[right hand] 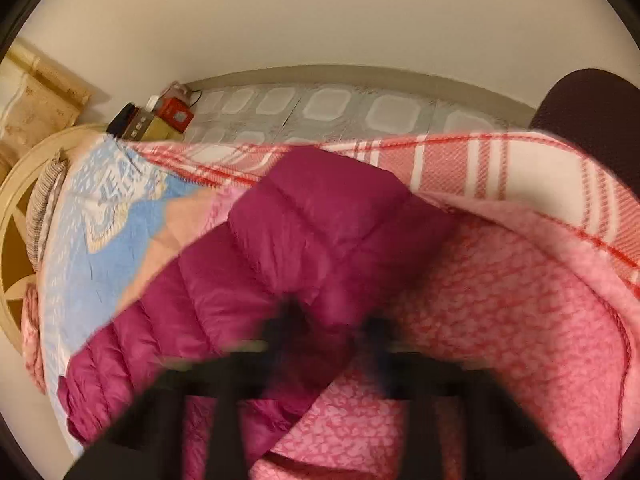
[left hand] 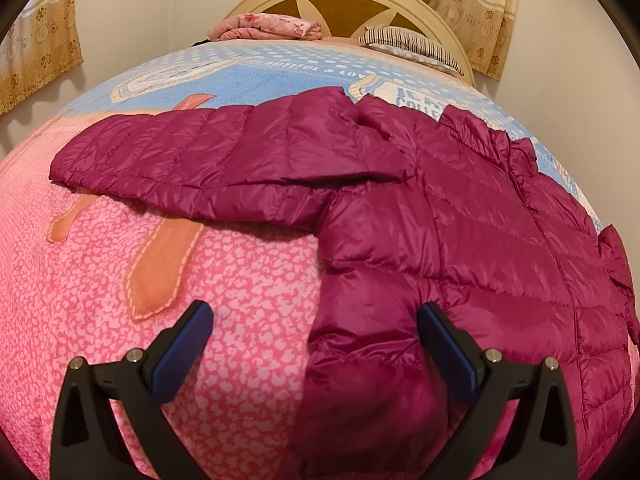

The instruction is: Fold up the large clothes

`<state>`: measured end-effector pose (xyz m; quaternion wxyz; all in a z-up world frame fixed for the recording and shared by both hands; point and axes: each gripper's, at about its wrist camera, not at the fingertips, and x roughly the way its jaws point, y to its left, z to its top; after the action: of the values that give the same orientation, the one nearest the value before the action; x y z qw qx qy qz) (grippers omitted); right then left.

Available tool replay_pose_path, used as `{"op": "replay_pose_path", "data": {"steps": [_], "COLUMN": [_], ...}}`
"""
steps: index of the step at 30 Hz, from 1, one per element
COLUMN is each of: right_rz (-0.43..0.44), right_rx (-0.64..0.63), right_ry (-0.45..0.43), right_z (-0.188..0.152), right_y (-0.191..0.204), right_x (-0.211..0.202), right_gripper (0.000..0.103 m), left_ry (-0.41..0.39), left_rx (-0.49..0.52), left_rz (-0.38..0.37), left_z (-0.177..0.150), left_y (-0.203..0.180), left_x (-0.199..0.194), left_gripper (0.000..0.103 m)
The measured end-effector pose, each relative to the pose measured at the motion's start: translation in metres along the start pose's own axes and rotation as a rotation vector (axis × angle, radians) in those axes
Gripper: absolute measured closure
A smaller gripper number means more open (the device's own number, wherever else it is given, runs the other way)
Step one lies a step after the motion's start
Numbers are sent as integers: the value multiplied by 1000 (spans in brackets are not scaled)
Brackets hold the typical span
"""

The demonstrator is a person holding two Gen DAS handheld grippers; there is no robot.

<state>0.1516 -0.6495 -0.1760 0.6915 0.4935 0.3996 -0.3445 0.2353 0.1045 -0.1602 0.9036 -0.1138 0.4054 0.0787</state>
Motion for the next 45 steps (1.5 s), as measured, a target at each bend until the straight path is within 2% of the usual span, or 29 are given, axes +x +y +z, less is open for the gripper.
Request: {"op": "replay_pose_path", "data": {"steps": [3,6,10,12,16,19,21,23,25,29,31,33,34,36,37,38,40,43,45], "right_rz": [42,42,98,147,295,416,481,553,587,553,533,519,515,482,488,538,606,660,721], "right_rx": [-37,-213,-401,-545,-802,-954,-1009,-1072,-1125,-1215,-1225,-1254,-1267,-1300,-1295,-1268,-1230,-1204,-1164], "right_ry": [-43,-217,-372,-461,-493,-443,-393,-305,-228,-112,-74,-50,-40,59,106,196,245,297,237], "right_z": [-3,-13,-38,-67,-141,-210,-249,-298,-336,-394,-403,-416,-427,-435,-439,-436,-432,-426,-413], "right_y": [-2,21,70,114,195,244,264,289,306,318,316,304,291,288,289,285,279,270,262], "right_x": [-9,-52,-118,-159,-204,-215,-214,-194,-168,-105,-80,-65,-72,-60,-60,-54,-54,-63,-82], "right_gripper": [96,98,99,99,99,99,99,99,99,99,99,98,98,89,70,44,29,28,28], "left_ry": [0,-1,-5,-8,-14,-20,-23,-25,-28,-29,-30,-32,-33,-33,-33,-33,-34,-35,-35], "left_rx": [0,-2,-8,-13,-23,-33,-38,-43,-49,-51,-53,-57,-60,-63,-63,-62,-64,-65,-65], "left_rz": [0,-3,-12,-19,-33,-47,-56,-62,-71,-75,-78,-84,-88,-92,-92,-92,-94,-94,-94], "left_z": [0,0,0,-1,-2,-2,-3,-3,-3,-2,-2,-3,-3,-3,-3,-3,-2,-3,-3], "left_y": [0,-1,1,3,5,7,9,9,11,11,11,12,12,12,13,12,13,13,14], "left_x": [0,0,-1,-2,-5,-6,-7,-7,-8,-7,-7,-7,-7,-7,-7,-7,-7,-8,-8], "left_gripper": [0,0,0,0,0,0,0,0,0,0,0,0,0,0,0,0,0,0,0]}}
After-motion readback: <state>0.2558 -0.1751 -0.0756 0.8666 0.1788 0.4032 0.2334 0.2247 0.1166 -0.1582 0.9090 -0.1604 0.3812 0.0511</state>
